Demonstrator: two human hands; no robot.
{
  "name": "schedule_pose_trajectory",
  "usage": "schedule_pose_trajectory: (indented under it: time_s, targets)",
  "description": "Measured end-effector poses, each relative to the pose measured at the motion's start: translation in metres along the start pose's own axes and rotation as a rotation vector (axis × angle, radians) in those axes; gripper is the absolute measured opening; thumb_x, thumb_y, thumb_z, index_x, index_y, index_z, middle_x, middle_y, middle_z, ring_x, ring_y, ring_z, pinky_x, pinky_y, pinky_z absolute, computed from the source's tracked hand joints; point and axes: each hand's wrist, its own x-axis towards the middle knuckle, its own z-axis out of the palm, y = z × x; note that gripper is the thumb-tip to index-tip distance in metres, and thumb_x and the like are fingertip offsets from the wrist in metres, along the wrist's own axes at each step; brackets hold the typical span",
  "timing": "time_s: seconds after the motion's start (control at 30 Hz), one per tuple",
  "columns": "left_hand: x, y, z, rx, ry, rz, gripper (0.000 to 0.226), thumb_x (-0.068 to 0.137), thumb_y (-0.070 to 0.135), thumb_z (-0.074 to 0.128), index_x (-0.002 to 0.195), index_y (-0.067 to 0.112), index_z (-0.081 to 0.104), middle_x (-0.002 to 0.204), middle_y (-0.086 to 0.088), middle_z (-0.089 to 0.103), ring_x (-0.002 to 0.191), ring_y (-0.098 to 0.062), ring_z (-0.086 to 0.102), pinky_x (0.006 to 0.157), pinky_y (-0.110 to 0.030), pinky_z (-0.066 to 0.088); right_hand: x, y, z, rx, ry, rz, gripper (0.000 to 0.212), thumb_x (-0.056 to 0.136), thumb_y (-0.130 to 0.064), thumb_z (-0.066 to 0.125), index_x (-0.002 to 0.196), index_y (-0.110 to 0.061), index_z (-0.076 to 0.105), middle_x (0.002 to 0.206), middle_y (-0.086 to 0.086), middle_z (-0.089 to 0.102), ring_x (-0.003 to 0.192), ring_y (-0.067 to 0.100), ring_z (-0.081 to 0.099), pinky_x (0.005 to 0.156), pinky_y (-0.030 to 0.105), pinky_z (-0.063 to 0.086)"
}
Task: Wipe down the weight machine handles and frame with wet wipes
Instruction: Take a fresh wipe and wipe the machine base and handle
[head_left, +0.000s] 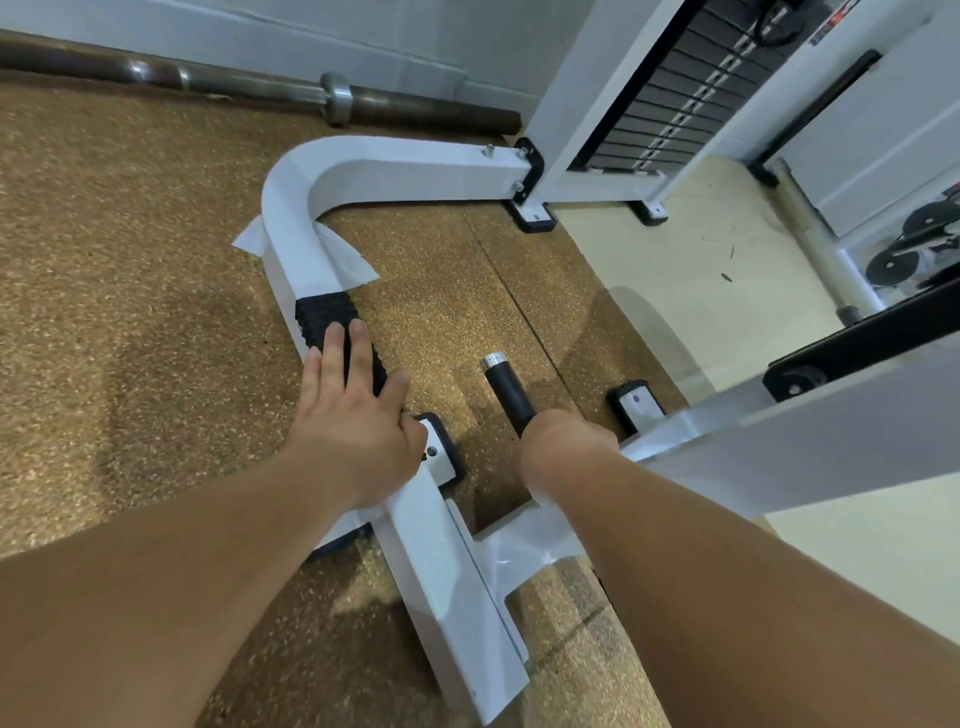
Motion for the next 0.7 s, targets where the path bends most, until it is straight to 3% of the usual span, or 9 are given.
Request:
schedule_pose_trajectory:
  time_s: [0.13,0.23,0.27,0.33,0.4,0.47,0.5,0.57,0.7]
  targets:
    - [0.001,-0.001,-0.008,0.003,-0.08,0.017,0.064,0.1,0.046,0.022,0.163,0.035,0.009,0.165,-0.018,-0.033,0.15,-0.038,-0.036,0.125,-0.053,-0.016,-0.022,0.0,-0.001,-0.212,-0.08,-0.015,0.054,0.099,-0.018,0.061,0.149,-0.005,0.045,0.13,0.016,0.068,0.121,0.037,0.065,0.112,0.048,0.048]
    - [0.0,-0.005,-0.011,-0.002,-0.127,0.033,0.064,0.102,0.045,0.024,0.163,0.034,0.008,0.166,-0.019,-0.032,0.151,-0.039,-0.034,0.125,-0.054,-0.014,-0.051,-0.01,0.001,-0.426,-0.1,-0.073,0.049,0.104,-0.021,0.055,0.151,-0.007,0.044,0.146,0.029,0.057,0.135,0.049,0.056,0.115,0.058,0.04]
    - [0.0,-0.004,-0.014,-0.01,-0.137,0.034,0.063,0.103,0.044,0.026,0.163,0.033,0.009,0.166,-0.02,-0.031,0.151,-0.039,-0.033,0.125,-0.054,-0.014,-0.064,-0.016,0.003,-0.501,-0.072,-0.146,0.055,0.103,-0.02,0.056,0.154,-0.004,0.043,0.146,0.028,0.058,0.134,0.05,0.056,0.115,0.061,0.039]
    - [-0.001,-0.001,-0.021,-0.02,-0.146,0.047,0.062,0.102,0.039,0.036,0.16,0.026,0.02,0.167,-0.024,-0.024,0.153,-0.041,-0.027,0.125,-0.054,-0.011,-0.091,-0.027,0.01,-0.413,0.098,-0.371,0.035,0.1,-0.011,0.059,0.135,-0.008,0.056,0.13,0.017,0.069,0.118,0.04,0.067,0.107,0.054,0.044]
    - [-0.004,0.004,-0.028,-0.08,-0.149,0.108,0.053,0.097,0.03,0.051,0.147,0.016,0.044,0.167,-0.027,0.005,0.157,-0.04,-0.007,0.127,-0.053,-0.004,-0.106,-0.028,0.017,-0.083,0.251,-0.538,0.013,0.101,-0.01,0.055,0.108,-0.019,0.05,0.105,0.006,0.073,0.091,0.033,0.067,0.085,0.038,0.04]
    - [-0.009,0.007,-0.034,-0.349,-0.176,0.184,0.04,0.093,0.015,0.055,0.133,0.017,0.06,0.148,-0.014,0.045,0.144,-0.03,0.032,0.122,-0.044,0.024,-0.104,-0.019,0.025,0.209,0.213,-0.473,0.014,0.108,-0.021,0.047,0.095,-0.02,0.045,0.085,0.003,0.063,0.077,0.032,0.06,0.068,0.035,0.036]
    - [-0.013,0.01,-0.039,-0.54,-0.202,0.172,0.038,0.094,0.008,0.054,0.128,0.021,0.064,0.134,-0.006,0.055,0.128,-0.024,0.047,0.109,-0.035,0.037,-0.101,-0.014,0.028,0.444,0.133,-0.396,0.022,0.111,-0.027,0.045,0.09,-0.02,0.047,0.081,0.003,0.059,0.077,0.031,0.059,0.065,0.038,0.042]
    - [-0.021,0.017,-0.045,-0.811,-0.228,0.142,0.033,0.098,0.001,0.051,0.116,0.023,0.066,0.112,0.0,0.06,0.105,-0.019,0.055,0.089,-0.024,0.04,-0.098,-0.007,0.03,0.956,0.013,-0.201,0.03,0.111,-0.028,0.048,0.084,-0.017,0.054,0.08,0.008,0.055,0.078,0.029,0.057,0.073,0.052,0.057]
    - [-0.036,0.033,-0.052,-1.031,-0.474,0.049,0.029,0.101,0.002,0.058,0.126,0.014,0.06,0.098,-0.011,0.068,0.093,-0.025,0.069,0.082,-0.029,0.056,-0.102,-0.004,0.021,1.468,-0.2,-0.115,0.02,0.108,-0.024,0.055,0.096,-0.012,0.067,0.084,0.015,0.061,0.074,0.027,0.058,0.07,0.039,0.053]
